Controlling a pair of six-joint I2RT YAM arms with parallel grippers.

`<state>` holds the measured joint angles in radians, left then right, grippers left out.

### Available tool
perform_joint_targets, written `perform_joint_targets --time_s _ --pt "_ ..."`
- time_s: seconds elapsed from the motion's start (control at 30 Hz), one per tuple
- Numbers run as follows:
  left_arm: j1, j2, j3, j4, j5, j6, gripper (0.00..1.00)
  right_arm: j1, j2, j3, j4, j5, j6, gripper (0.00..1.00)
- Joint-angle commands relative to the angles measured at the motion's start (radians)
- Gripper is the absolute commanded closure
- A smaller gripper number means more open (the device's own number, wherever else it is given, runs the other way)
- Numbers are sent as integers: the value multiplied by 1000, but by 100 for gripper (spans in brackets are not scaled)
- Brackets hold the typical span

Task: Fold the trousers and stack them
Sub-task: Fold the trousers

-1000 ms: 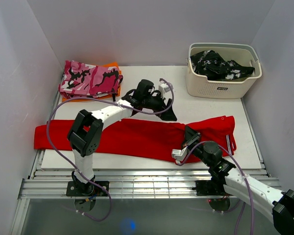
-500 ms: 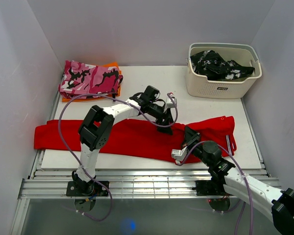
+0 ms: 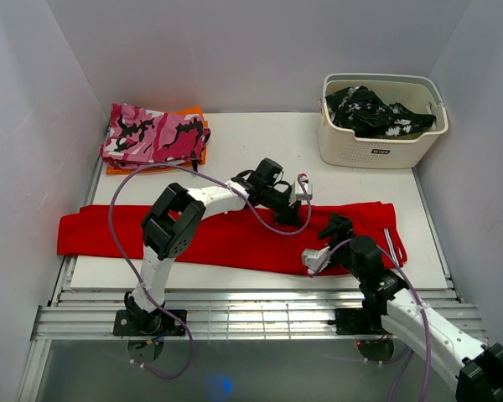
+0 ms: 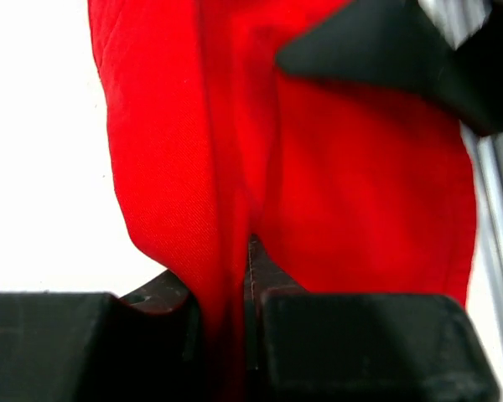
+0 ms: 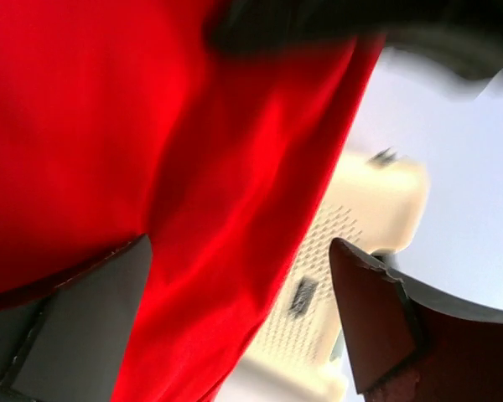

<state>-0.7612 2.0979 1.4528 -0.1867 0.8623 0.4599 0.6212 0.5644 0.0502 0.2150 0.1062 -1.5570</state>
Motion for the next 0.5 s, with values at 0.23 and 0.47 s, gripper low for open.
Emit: perform_joint_targets --time_s 0.23,0.47 --pt "-33 -133 -112 98 -176 195 88 -566 231 488 -595 -402 207 10" --pt "-90 -191 -222 197 -310 339 92 -745 751 1094 -1298 -663 89 10"
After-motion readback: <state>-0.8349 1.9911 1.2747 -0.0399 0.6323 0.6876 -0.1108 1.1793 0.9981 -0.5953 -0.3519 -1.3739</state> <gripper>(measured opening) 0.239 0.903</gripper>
